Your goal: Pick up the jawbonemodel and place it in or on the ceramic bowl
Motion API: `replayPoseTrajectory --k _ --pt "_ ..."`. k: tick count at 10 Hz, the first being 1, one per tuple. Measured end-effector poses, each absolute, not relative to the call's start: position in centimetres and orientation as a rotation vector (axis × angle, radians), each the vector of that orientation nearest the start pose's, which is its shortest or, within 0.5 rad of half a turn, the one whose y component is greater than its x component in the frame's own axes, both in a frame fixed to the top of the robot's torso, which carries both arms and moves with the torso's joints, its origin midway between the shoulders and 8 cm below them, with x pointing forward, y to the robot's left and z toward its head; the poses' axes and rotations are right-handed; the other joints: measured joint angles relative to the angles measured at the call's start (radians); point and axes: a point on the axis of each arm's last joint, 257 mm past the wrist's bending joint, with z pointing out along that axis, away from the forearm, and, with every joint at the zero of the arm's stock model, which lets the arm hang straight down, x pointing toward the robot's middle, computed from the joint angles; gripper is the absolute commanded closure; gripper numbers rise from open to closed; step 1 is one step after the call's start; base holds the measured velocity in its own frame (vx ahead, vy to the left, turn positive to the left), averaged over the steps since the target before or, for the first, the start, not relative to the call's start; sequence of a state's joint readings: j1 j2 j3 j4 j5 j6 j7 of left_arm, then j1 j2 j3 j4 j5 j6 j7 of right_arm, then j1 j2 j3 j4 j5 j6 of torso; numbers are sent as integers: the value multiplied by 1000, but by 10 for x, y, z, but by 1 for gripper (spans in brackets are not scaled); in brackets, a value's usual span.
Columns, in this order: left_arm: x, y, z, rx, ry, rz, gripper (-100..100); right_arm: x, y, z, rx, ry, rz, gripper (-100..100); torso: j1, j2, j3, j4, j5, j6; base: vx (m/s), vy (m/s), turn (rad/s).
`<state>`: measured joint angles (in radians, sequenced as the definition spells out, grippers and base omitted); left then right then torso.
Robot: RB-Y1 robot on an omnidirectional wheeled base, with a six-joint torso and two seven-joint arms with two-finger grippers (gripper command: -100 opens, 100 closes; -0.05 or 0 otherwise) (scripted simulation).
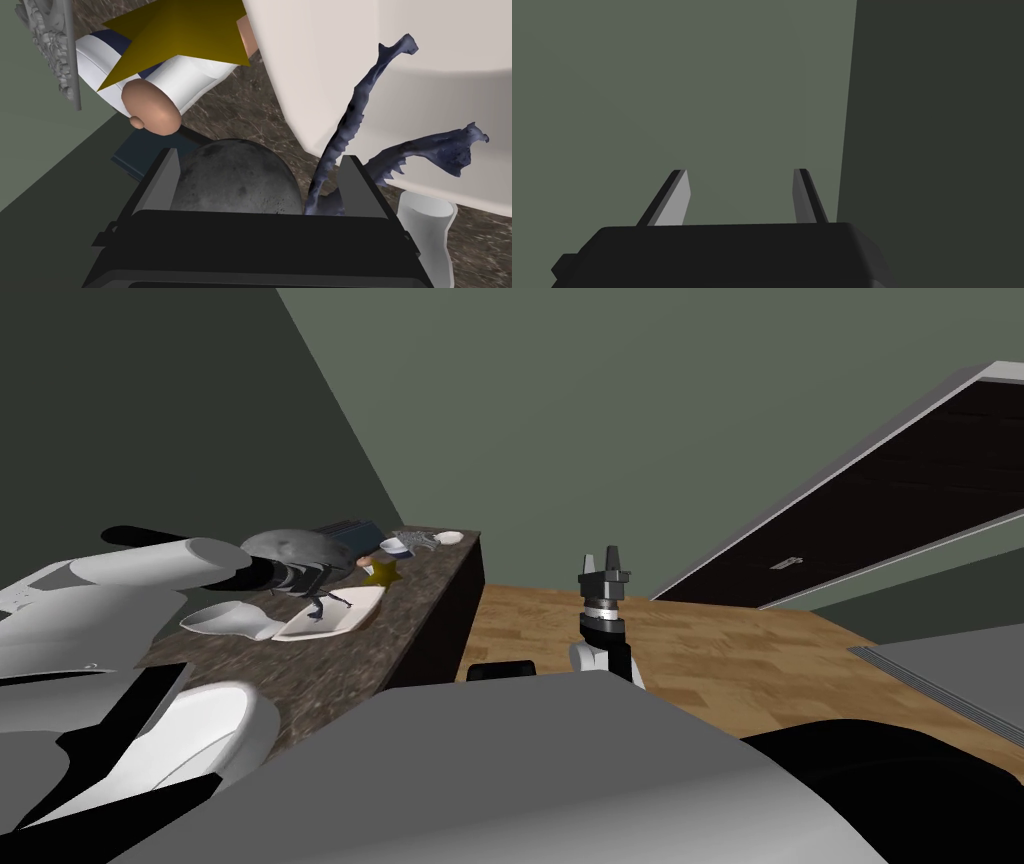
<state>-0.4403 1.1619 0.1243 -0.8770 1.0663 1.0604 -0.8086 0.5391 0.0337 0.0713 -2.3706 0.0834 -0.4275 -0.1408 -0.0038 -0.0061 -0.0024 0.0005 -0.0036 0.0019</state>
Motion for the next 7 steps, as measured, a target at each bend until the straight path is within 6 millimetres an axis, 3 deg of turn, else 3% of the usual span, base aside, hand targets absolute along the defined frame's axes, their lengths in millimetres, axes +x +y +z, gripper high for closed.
replayPoseTrajectory --k 2,3,7 --pt "460 687 -163 -1508 1942 -272 -100 339 -255 39 709 604 1429 0 -1 0 0 0 0 0 13 -44 2" --pt "460 687 -163 -1504 1945 -271 0 339 -255 39 709 604 1429 0 1 1 0 0 0 0 1 -5 0" --pt "460 687 -163 -1504 1944 -271 0 339 -255 39 709 604 1429 0 3 1 1 0 1 0 0 0 0"
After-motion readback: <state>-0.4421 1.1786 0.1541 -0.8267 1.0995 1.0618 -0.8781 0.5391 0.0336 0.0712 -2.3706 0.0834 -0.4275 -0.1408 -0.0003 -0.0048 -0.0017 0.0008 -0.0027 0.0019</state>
